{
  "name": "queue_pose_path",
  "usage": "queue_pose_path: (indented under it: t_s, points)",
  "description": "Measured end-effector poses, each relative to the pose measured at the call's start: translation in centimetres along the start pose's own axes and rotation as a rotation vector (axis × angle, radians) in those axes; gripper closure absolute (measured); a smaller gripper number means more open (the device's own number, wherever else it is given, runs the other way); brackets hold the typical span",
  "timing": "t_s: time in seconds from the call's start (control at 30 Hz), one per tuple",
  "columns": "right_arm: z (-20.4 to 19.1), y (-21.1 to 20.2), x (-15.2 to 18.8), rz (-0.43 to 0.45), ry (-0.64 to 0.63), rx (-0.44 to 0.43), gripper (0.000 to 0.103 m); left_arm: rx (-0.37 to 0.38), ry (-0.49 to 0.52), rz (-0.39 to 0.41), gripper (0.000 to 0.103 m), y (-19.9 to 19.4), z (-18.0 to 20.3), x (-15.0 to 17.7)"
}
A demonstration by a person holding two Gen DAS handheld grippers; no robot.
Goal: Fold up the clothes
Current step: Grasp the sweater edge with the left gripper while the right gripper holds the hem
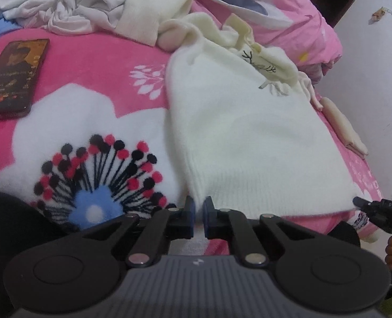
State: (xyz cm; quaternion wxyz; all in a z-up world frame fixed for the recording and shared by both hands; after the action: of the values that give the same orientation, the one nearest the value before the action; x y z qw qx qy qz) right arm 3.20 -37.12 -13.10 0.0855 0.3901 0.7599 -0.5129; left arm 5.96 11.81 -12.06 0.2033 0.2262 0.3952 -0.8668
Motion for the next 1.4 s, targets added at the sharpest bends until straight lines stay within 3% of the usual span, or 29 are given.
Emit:
queue_pose_path:
  t_s: [0.07,0.17,0.23,0.27,0.33,0.4,0.53,0.63,0.77,0.8,0.83,0.9,1.03,1.3,1.4]
  points:
    - [0.3,0.2,0.0,-0.013,0.01,0.004,0.094,-0.005,0.02,-0.016,0.092,0.4,-0.1,0.1]
    - [0.4,-0.1,0.2,-0.006,-0.012,0.049,0.087,-0.02,0.161,-0.007,0.084,0.5,2.0,0.9]
    - [0.2,-1.4,0.1,0.042,-0.027,0.077,0.084,-0.029,0.254,-0.001,0.072,0.6,3.4,1.4]
    - [0.0,-2.1,0.1,0.063,-0.034,0.08,0.083,-0.034,0.301,0.003,0.071,0.7,4.0,1.6]
    - [-0.6,-3.2,0.3,0.063,-0.014,0.033,0.083,-0.044,0.394,0.009,0.071,0.8,5.4,2.1]
    - [-1.8,-3.4,0.9,0.012,0.034,-0.09,0.081,-0.053,0.488,0.015,0.071,0.9,6.8,2.6]
    - [-4.8,-0.2,3.2,-0.186,0.129,-0.256,0.075,-0.073,0.674,0.028,0.07,1.0,9.6,3.6]
    - [-6.3,3.1,5.0,-0.317,0.18,-0.279,0.074,-0.129,0.899,-0.009,0.066,3.2,11.6,5.7]
    - [-6.9,5.1,5.9,-0.349,0.231,-0.278,0.074,-0.206,1.08,-0.054,0.065,6.3,12.3,7.6]
    - [-6.9,5.3,6.0,-0.346,0.245,-0.275,0.075,-0.214,1.079,-0.049,0.066,6.6,12.2,7.6]
    - [-6.8,5.3,6.1,-0.338,0.26,-0.278,0.078,-0.214,1.059,-0.041,0.074,6.6,12.1,7.3]
    - [-7.0,5.2,6.0,-0.326,0.276,-0.295,0.091,-0.214,1.02,-0.025,0.081,6.7,12.0,6.8]
    - [-7.4,4.9,5.5,-0.298,0.284,-0.317,0.097,-0.186,0.955,0.001,0.093,6.2,11.7,5.9]
    - [-7.6,4.8,4.2,-0.271,0.328,-0.362,0.099,-0.092,0.801,0.008,0.093,5.5,10.9,3.5]
    - [-7.4,5.5,4.0,-0.282,0.357,-0.368,0.099,-0.074,0.754,-0.016,0.086,5.9,10.3,2.8]
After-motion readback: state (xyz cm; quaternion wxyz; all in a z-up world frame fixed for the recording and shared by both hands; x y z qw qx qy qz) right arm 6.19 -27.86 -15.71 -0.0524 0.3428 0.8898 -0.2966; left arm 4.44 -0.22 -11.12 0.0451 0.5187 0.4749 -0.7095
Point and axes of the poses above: each gripper's, at about its wrist camera, not at the fingertips, and y roughly the way its jaws point, z to its right, x to its underside, the point moved 3 cm from there along y, roughly the way its jaws point, and after that the axes turned 13 degrees about x, right-handed, at the moved point
